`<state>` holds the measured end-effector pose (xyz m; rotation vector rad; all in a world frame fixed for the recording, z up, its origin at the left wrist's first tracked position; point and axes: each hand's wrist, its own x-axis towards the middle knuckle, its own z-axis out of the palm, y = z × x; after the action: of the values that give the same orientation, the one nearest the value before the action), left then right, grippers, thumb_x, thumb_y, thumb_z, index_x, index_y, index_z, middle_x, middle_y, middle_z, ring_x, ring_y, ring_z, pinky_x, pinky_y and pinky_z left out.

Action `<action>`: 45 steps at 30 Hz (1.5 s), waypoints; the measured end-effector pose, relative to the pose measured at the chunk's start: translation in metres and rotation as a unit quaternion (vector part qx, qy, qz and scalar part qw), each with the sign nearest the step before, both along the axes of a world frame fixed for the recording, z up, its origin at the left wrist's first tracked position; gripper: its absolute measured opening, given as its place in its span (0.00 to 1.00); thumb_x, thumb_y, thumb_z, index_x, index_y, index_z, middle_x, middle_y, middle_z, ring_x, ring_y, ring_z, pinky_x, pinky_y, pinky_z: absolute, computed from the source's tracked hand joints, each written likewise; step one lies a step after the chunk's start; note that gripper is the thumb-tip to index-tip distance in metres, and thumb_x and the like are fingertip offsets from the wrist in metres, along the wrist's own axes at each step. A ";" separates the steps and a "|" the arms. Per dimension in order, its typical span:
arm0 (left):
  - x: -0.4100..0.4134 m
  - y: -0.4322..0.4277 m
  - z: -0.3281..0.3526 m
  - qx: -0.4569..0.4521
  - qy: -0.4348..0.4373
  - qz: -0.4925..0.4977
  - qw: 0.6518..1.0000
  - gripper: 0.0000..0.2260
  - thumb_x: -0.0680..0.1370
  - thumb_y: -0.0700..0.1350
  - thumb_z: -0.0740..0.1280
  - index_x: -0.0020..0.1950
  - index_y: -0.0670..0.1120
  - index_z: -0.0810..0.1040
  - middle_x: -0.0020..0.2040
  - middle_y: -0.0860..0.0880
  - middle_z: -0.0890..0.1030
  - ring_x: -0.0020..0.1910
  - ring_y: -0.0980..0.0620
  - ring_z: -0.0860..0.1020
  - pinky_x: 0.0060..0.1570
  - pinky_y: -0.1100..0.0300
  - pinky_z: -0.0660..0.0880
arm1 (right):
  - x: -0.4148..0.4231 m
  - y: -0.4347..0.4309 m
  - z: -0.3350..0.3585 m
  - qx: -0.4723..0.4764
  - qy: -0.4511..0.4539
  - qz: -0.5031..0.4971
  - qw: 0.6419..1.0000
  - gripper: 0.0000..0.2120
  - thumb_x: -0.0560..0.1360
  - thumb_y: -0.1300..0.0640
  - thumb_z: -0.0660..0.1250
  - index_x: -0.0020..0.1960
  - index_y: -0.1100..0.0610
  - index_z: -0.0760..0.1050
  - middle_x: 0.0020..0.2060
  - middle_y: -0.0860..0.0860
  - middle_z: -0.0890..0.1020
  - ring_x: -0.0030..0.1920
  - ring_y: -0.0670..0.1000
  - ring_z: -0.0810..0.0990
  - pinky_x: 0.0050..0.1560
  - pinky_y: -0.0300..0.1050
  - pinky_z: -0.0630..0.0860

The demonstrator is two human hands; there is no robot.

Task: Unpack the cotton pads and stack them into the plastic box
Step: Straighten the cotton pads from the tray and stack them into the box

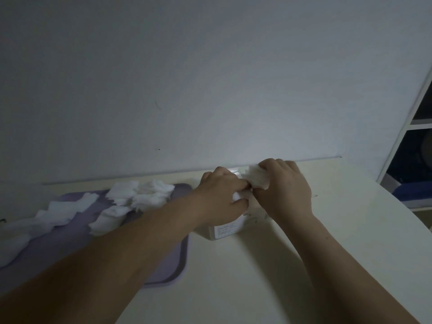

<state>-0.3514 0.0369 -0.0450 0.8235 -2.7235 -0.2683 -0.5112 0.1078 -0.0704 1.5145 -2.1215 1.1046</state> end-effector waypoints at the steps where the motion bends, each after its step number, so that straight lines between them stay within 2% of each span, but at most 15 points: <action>1: -0.001 -0.001 0.000 -0.009 -0.031 0.007 0.999 0.10 0.79 0.53 0.63 0.59 0.56 0.78 0.58 0.53 0.77 0.68 0.46 0.65 0.66 0.51 0.63 | -0.002 0.001 0.001 0.001 0.003 0.000 1.000 0.16 0.68 0.54 0.76 0.54 0.54 0.80 0.45 0.49 0.83 0.51 0.59 0.81 0.46 0.46 0.67; 5: -0.001 -0.002 0.001 -0.021 -0.090 0.014 0.996 0.14 0.82 0.56 0.59 0.65 0.59 0.78 0.65 0.52 0.73 0.69 0.45 0.62 0.68 0.49 0.60 | -0.005 0.006 0.004 0.108 -0.101 0.022 0.989 0.16 0.70 0.47 0.76 0.55 0.49 0.78 0.47 0.46 0.82 0.50 0.53 0.80 0.43 0.47 0.72; 11: 0.000 -0.001 0.005 -0.029 -0.097 -0.023 0.995 0.15 0.82 0.50 0.59 0.66 0.62 0.78 0.60 0.54 0.73 0.67 0.47 0.63 0.69 0.49 0.60 | -0.001 0.005 0.006 0.097 -0.077 -0.022 0.992 0.17 0.71 0.42 0.74 0.58 0.45 0.79 0.47 0.50 0.83 0.50 0.57 0.81 0.44 0.46 0.71; 14: 0.000 -0.003 0.005 -0.031 -0.083 -0.036 0.995 0.18 0.81 0.45 0.60 0.64 0.63 0.80 0.58 0.55 0.72 0.68 0.49 0.62 0.69 0.52 0.57 | 0.001 0.006 0.008 0.098 -0.077 -0.018 0.992 0.20 0.71 0.42 0.76 0.60 0.48 0.80 0.46 0.47 0.78 0.56 0.56 0.79 0.46 0.47 0.71; 16: 0.000 -0.004 0.002 -0.030 -0.070 -0.033 0.997 0.17 0.80 0.46 0.60 0.63 0.62 0.81 0.62 0.55 0.72 0.69 0.50 0.61 0.69 0.54 0.56 | 0.001 0.005 0.008 0.102 -0.071 -0.016 0.992 0.22 0.71 0.39 0.76 0.59 0.51 0.82 0.48 0.47 0.79 0.61 0.54 0.76 0.47 0.47 0.69; 19: -0.001 -0.005 -0.003 -0.006 -0.044 -0.005 0.999 0.13 0.80 0.52 0.61 0.60 0.59 0.83 0.65 0.55 0.72 0.70 0.49 0.62 0.70 0.51 0.59 | 0.000 0.002 0.008 0.119 -0.083 -0.030 0.989 0.19 0.74 0.37 0.73 0.56 0.51 0.82 0.50 0.47 0.79 0.61 0.54 0.74 0.47 0.46 0.67; 23: -0.007 -0.013 -0.007 0.034 -0.027 0.020 0.999 0.10 0.80 0.52 0.65 0.55 0.59 0.84 0.62 0.60 0.75 0.68 0.49 0.63 0.65 0.53 0.64 | 0.001 -0.004 0.011 0.171 -0.081 -0.046 0.981 0.12 0.75 0.45 0.72 0.51 0.53 0.83 0.48 0.49 0.76 0.62 0.57 0.73 0.48 0.47 0.70; 25: -0.008 -0.015 -0.009 0.051 -0.006 0.019 0.999 0.09 0.79 0.49 0.66 0.53 0.59 0.85 0.59 0.61 0.77 0.67 0.49 0.64 0.64 0.55 0.65 | 0.003 0.000 0.013 0.185 -0.080 -0.030 0.979 0.13 0.74 0.47 0.73 0.53 0.55 0.84 0.51 0.52 0.77 0.63 0.58 0.72 0.50 0.49 0.74; 27: -0.006 -0.017 -0.009 0.053 0.023 0.012 0.998 0.08 0.78 0.47 0.68 0.50 0.58 0.86 0.58 0.59 0.79 0.66 0.50 0.67 0.65 0.57 0.69 | 0.004 0.008 0.014 0.168 -0.068 -0.015 0.983 0.19 0.74 0.46 0.73 0.59 0.57 0.83 0.55 0.54 0.78 0.63 0.59 0.71 0.53 0.51 0.75; 29: -0.005 -0.017 -0.008 0.052 0.048 -0.010 0.997 0.06 0.76 0.49 0.71 0.49 0.56 0.87 0.52 0.56 0.82 0.60 0.52 0.75 0.59 0.57 0.74 | 0.006 0.016 0.014 0.106 -0.052 0.005 0.993 0.20 0.74 0.47 0.73 0.62 0.56 0.82 0.58 0.53 0.77 0.64 0.58 0.71 0.53 0.52 0.76; 32: 0.000 -0.012 0.001 0.036 0.081 -0.001 0.996 0.13 0.71 0.60 0.69 0.51 0.58 0.85 0.49 0.57 0.83 0.51 0.53 0.80 0.53 0.51 0.79 | 0.009 0.021 0.013 0.063 -0.034 0.052 0.996 0.10 0.77 0.54 0.71 0.55 0.56 0.85 0.55 0.50 0.79 0.61 0.55 0.74 0.52 0.51 0.79; 36: 0.019 -0.009 0.008 -0.073 0.103 0.059 0.990 0.10 0.77 0.56 0.71 0.54 0.54 0.85 0.56 0.53 0.82 0.57 0.49 0.77 0.59 0.48 0.75 | 0.013 0.017 0.007 0.109 -0.003 0.067 0.992 0.09 0.79 0.60 0.67 0.49 0.57 0.86 0.51 0.51 0.81 0.57 0.55 0.77 0.52 0.51 0.80; 39: 0.033 -0.003 0.001 -0.053 0.069 0.045 0.995 0.15 0.76 0.58 0.67 0.55 0.53 0.86 0.55 0.51 0.84 0.56 0.48 0.80 0.56 0.49 0.78 | 0.017 0.013 0.003 0.091 0.008 0.068 0.993 0.09 0.76 0.63 0.68 0.46 0.58 0.87 0.47 0.52 0.83 0.53 0.57 0.77 0.49 0.52 0.80; 42: 0.037 -0.001 -0.004 -0.043 0.051 0.053 0.996 0.14 0.74 0.55 0.66 0.53 0.54 0.87 0.55 0.51 0.86 0.56 0.47 0.83 0.54 0.49 0.79 | 0.018 0.009 0.000 0.094 0.028 0.067 0.993 0.07 0.74 0.63 0.69 0.43 0.59 0.86 0.44 0.53 0.84 0.50 0.58 0.78 0.47 0.54 0.80; 45: 0.037 -0.001 -0.001 -0.027 0.049 0.082 0.995 0.16 0.73 0.57 0.64 0.52 0.56 0.88 0.55 0.52 0.87 0.56 0.47 0.84 0.55 0.51 0.79 | 0.020 0.007 0.003 0.132 0.035 0.030 0.990 0.08 0.73 0.60 0.66 0.41 0.56 0.84 0.41 0.52 0.84 0.48 0.59 0.79 0.42 0.49 0.78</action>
<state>-0.3142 0.0360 -0.0460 0.9855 -2.5441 -0.1939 -0.4913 0.1145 -0.0678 1.7160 -2.2565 0.8003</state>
